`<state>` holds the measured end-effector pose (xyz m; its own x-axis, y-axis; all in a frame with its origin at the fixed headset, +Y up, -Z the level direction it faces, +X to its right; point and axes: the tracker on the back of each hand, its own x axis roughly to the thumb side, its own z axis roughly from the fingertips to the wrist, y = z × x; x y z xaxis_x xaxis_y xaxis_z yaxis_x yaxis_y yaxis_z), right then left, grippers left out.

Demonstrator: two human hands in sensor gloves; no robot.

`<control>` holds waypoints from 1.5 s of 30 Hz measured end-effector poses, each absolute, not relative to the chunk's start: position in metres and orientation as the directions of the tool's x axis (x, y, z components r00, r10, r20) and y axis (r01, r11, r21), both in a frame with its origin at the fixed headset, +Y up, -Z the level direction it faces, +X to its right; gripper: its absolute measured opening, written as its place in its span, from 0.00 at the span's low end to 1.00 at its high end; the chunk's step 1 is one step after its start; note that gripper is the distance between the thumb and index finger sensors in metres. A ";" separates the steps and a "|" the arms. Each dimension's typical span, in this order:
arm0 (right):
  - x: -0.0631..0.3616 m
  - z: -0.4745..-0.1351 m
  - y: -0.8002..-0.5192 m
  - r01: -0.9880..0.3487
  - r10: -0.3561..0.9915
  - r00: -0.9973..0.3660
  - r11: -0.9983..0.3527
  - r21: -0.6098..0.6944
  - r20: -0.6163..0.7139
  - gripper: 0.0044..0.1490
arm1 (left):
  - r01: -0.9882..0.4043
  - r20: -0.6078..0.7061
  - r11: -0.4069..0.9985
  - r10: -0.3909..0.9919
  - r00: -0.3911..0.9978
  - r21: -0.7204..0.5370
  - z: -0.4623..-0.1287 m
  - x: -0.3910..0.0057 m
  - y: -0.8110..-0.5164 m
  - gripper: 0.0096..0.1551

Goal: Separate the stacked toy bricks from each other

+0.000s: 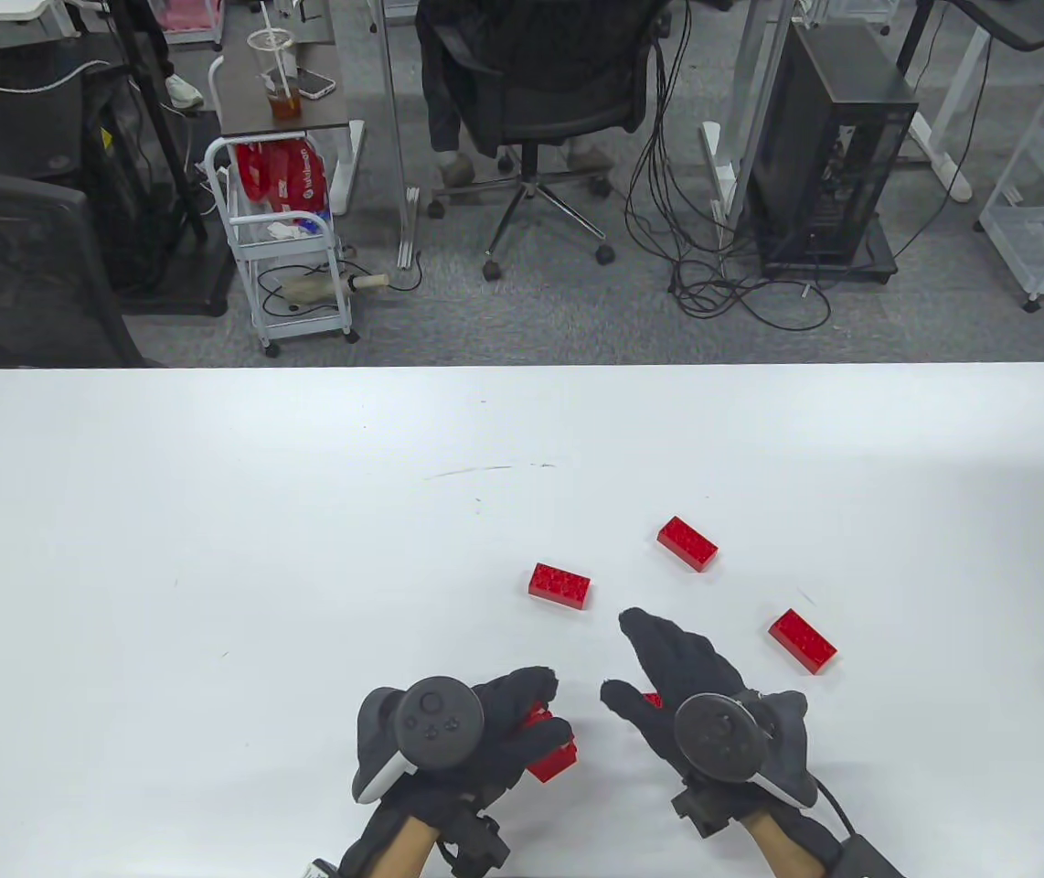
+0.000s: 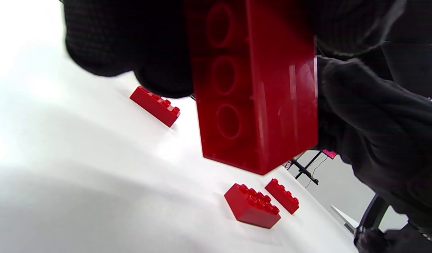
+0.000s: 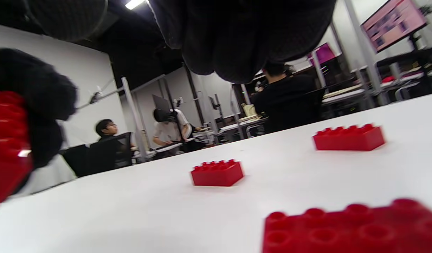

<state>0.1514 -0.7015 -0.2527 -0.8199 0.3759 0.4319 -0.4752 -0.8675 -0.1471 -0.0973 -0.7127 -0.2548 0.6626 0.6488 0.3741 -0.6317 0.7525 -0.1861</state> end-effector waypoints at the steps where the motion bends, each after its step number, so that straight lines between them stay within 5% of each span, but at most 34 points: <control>1: 0.150 -0.250 -0.704 -0.526 0.434 -0.779 -0.845 -0.096 0.453 0.50 | -0.638 0.376 0.748 0.653 0.657 -0.183 -0.254 -0.096 -0.713 0.42; 13: 0.136 -0.244 -0.725 -0.594 0.599 -0.652 -0.784 0.178 0.465 0.52 | -0.729 0.339 0.648 0.752 0.566 -0.219 -0.254 -0.092 -0.719 0.42; 28: 0.128 -0.242 -0.738 -0.511 0.513 -0.733 -0.849 0.135 0.447 0.49 | -0.685 0.313 0.621 0.784 0.536 -0.382 -0.257 -0.083 -0.727 0.43; 34: 0.122 -0.239 -0.740 -0.426 0.412 -0.789 -0.901 0.079 0.456 0.46 | -0.568 0.374 0.770 0.637 0.674 -0.289 -0.250 -0.073 -0.728 0.46; 38: 0.124 -0.237 -0.736 -0.459 0.441 -0.774 -0.885 0.078 0.455 0.47 | -0.480 0.500 0.869 0.471 0.727 -0.122 -0.241 -0.062 -0.723 0.46; 45: 0.121 -0.231 -0.736 -0.491 0.478 -0.741 -0.865 0.106 0.472 0.48 | -0.413 0.556 0.911 0.354 0.752 -0.021 -0.235 -0.060 -0.718 0.45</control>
<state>0.1208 -0.7361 -0.2315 -0.7405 0.4781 0.4723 -0.4908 -0.8648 0.1058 -0.0596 -0.7179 -0.2350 0.7522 0.3539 0.5559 -0.4130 0.9105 -0.0208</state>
